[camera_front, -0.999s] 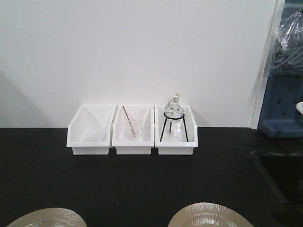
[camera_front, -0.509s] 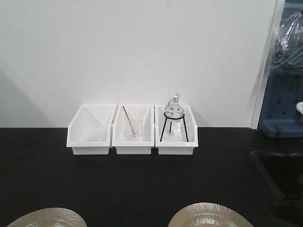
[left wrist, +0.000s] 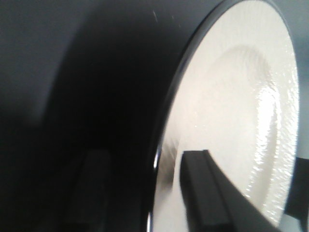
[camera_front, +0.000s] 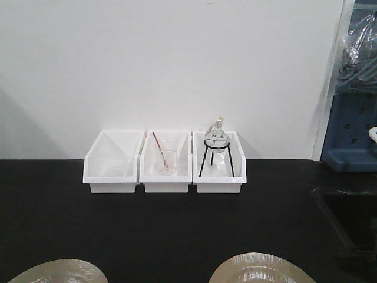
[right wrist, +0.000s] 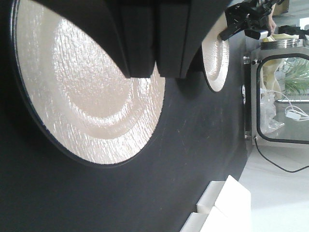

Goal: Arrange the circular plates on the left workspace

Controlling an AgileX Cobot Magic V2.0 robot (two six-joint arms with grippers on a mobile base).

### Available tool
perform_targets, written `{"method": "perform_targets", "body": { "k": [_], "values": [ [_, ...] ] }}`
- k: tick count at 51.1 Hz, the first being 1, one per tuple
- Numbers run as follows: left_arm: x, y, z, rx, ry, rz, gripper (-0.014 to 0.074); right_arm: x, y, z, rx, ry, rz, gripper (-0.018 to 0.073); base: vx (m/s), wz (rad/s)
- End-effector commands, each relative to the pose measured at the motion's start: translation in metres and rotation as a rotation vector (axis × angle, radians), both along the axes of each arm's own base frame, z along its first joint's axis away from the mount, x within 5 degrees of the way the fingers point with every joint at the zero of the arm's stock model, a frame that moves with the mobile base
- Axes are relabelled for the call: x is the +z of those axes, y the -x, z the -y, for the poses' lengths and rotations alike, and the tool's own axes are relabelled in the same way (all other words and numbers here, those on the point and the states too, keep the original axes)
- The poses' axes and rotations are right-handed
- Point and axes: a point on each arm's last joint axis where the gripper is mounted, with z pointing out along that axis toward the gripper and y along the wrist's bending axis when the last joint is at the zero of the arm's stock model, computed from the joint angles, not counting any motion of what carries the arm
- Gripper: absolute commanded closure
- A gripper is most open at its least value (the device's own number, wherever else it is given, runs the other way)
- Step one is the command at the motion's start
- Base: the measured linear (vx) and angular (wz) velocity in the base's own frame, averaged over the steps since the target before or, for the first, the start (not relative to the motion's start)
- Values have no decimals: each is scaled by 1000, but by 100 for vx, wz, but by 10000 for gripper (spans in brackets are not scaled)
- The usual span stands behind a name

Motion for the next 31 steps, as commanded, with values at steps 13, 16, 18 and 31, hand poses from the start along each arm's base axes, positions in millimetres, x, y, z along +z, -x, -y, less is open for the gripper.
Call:
{"method": "perform_targets", "body": {
  "k": [13,16,18,31],
  "values": [
    [23,-14,10,-50,137,115,605,21,-3,-1,-4,-39,87,564,0,0],
    [31,-20,15,-79,178,152,603,21,-3,-1,-4,-39,87,564,0,0],
    [37,-25,19,-87,206,177,603,21,-3,-1,-4,-39,87,564,0,0],
    [71,-69,60,-85,316,337,598,21,-3,-1,-4,-39,87,564,0,0]
  ]
}}
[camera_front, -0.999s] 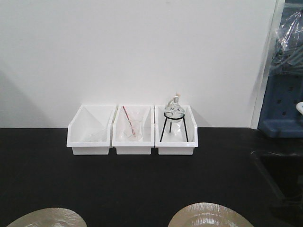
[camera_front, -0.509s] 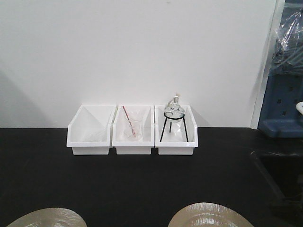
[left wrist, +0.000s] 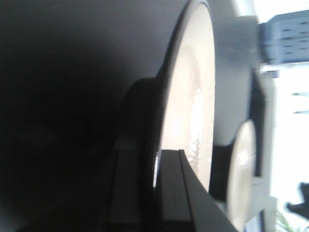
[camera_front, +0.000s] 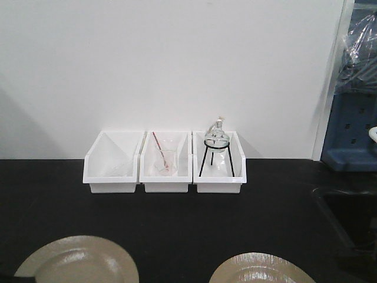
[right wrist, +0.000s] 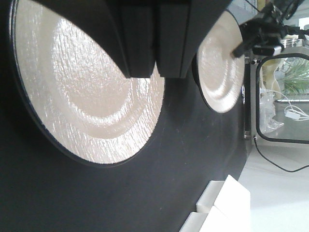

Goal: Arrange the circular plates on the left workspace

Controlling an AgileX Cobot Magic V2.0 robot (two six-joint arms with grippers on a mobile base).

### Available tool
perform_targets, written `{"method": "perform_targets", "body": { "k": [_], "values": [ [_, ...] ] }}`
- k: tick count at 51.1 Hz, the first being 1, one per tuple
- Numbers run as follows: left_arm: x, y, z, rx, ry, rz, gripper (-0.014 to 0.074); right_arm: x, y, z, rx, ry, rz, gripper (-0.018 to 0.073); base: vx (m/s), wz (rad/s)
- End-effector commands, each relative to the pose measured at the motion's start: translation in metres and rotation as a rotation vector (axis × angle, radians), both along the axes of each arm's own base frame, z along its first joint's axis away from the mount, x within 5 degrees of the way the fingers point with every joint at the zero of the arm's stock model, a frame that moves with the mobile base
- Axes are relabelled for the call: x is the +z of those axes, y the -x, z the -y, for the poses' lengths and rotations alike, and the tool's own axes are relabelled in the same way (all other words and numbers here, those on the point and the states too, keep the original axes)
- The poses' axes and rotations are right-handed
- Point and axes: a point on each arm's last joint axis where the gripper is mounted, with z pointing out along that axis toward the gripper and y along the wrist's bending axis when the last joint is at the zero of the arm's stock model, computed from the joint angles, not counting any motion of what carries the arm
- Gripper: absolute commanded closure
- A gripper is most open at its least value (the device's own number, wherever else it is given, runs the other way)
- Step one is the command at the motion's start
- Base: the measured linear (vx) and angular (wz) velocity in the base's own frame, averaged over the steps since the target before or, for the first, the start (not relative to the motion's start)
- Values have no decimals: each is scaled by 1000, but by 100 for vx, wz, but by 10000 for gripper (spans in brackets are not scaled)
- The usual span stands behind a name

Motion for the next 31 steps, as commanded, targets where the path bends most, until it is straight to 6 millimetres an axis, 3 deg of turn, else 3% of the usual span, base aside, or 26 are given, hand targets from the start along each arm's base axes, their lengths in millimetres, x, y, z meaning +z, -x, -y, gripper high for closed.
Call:
{"method": "perform_targets", "body": {
  "k": [1,15,31],
  "values": [
    [42,-23,23,15,140,160,598,21,-2,-1,-3,-37,86,564,0,0],
    [42,-66,66,27,69,129,597,21,-2,-1,3,-42,86,564,0,0],
    [23,-99,105,-54,101,84,597,25,-2,-3,4,-89,104,564,0,0]
  ]
}}
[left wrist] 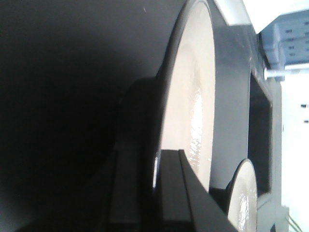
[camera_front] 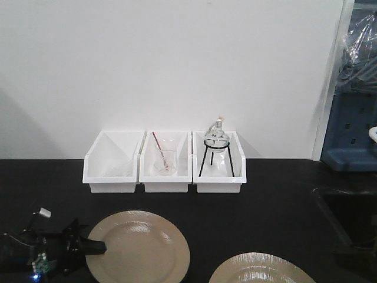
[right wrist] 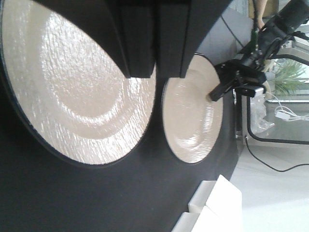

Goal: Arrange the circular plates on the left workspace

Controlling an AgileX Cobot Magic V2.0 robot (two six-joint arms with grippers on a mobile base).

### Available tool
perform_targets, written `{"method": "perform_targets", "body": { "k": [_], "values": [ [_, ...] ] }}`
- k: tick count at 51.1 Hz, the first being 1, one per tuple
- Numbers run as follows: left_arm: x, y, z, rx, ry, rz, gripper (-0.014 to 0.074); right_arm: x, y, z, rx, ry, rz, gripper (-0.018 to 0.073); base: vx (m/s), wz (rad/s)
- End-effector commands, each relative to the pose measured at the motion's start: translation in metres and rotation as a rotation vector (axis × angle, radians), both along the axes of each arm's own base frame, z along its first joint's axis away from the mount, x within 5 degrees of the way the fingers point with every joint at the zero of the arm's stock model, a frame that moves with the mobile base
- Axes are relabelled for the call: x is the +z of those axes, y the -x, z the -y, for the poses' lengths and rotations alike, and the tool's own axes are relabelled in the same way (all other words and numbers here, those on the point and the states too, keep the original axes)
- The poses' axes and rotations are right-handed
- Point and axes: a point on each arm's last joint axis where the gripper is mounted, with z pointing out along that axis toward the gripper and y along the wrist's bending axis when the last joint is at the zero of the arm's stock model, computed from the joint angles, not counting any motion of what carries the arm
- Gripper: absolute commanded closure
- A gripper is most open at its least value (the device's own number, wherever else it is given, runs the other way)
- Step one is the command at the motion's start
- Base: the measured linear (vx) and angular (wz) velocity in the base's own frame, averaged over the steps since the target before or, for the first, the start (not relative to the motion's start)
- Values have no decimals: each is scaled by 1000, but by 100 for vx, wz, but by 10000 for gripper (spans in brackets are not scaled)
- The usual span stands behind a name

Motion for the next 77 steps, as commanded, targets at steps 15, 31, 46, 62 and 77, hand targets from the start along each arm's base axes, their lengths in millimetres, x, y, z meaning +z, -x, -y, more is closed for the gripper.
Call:
{"method": "perform_targets", "body": {
  "k": [15,31,46,62,77],
  "values": [
    [27,-18,22,52,37,100,521,23,-2,-2,6,-60,94,564,0,0],
    [28,-17,23,-11,10,158,165,23,-2,-2,6,-60,94,564,0,0],
    [23,-11,5,-102,-118,179,74,23,-1,-2,13,-65,94,564,0,0],
    [53,4,-38,-190,-330,262,74,23,-1,-3,20,-64,93,564,0,0],
    [129,48,-58,-268,-352,383,471,15,3,-1,96,84,115,564,0,0]
  ]
}}
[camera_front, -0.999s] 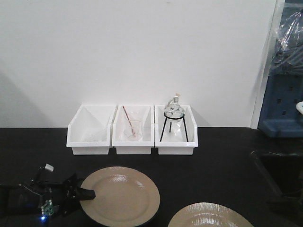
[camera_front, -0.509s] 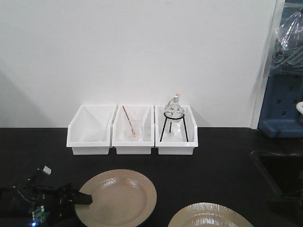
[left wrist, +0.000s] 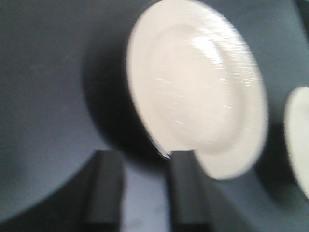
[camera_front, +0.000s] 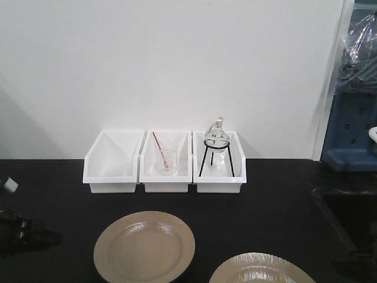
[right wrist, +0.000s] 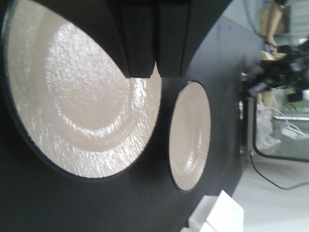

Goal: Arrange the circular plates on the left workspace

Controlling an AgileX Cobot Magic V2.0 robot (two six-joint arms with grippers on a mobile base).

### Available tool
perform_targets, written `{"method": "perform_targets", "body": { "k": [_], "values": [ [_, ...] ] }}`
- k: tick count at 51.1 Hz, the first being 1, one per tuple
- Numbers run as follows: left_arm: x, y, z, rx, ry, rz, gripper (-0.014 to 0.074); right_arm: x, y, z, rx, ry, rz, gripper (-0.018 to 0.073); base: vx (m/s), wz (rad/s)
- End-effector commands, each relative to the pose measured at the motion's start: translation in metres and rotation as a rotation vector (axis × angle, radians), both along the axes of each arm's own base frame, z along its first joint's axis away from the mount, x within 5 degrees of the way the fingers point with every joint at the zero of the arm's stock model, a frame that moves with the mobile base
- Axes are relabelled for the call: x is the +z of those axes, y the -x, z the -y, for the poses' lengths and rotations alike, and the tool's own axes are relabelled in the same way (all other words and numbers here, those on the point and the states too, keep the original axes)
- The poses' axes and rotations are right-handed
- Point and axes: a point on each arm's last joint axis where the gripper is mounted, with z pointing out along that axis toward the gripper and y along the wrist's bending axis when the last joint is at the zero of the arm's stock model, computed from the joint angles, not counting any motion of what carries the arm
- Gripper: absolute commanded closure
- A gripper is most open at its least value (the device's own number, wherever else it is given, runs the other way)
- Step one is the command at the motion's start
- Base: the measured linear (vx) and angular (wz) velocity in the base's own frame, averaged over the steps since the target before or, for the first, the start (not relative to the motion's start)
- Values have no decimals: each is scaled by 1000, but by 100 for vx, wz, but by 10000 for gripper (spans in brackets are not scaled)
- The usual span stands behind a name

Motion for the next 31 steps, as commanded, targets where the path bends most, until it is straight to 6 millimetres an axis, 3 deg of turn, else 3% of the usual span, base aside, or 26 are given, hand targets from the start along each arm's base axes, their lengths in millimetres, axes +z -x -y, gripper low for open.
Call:
{"method": "perform_targets", "body": {
  "k": [1,4,13,19,25,31],
  "values": [
    [54,18,2,-25,55,106,518,17,-2,1,21,39,104,564,0,0],
    [69,27,3,-31,48,150,606,14,-3,4,4,80,108,559,0,0],
    [101,48,8,-35,21,247,602,8,-7,12,-60,191,104,490,0,0],
    [112,57,11,-55,20,275,601,7,-9,16,-67,256,136,370,0,0],
    [117,62,14,-72,24,282,600,5,-10,18,-87,278,125,183,0,0],
    [115,64,14,-67,38,263,600,-6,-10,20,-124,229,14,67,0,0]
  ]
}}
